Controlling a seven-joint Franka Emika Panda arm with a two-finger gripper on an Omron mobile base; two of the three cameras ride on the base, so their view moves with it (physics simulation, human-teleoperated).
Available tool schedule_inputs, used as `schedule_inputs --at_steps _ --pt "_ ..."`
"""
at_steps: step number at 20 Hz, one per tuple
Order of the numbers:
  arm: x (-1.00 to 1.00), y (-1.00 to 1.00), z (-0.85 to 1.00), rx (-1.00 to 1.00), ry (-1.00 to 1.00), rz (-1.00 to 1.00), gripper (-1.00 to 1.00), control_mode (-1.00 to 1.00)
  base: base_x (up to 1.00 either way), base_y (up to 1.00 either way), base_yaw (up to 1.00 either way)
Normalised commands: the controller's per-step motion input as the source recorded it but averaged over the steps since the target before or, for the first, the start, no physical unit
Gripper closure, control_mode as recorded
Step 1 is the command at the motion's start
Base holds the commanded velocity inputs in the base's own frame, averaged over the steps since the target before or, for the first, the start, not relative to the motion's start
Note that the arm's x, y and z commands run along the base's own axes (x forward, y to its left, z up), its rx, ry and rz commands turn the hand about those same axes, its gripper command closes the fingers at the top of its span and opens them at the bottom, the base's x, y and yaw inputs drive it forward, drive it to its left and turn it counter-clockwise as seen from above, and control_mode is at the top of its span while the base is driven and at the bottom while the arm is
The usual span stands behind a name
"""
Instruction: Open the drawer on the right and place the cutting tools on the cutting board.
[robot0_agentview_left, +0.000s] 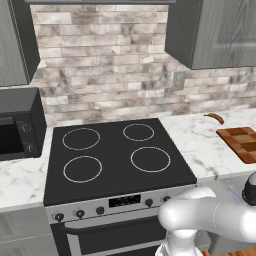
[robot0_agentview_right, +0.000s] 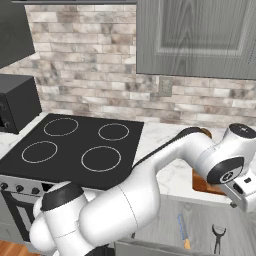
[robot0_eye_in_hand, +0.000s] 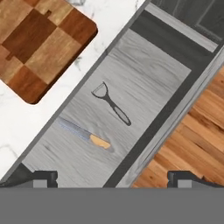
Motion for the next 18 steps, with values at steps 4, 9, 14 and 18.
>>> schedule_inputs --at_steps 4,9,14,18 --pt "0.07 0.0 -0.13 -0.05 0.08 0.03 -1.0 -1.0 0.0 0.0 0.0" --pt "0.07 0.0 -0.03 -0.02 0.07 0.01 -1.0 -1.0 0.0 0.0 0.0" --pt "0.08 0.0 0.0 0.0 0.05 0.0 -1.0 -1.0 0.0 0.0 0.0" --pt "0.06 0.0 0.0 -0.01 0.11 0.0 -1.0 -1.0 0.0 0.0 0.0"
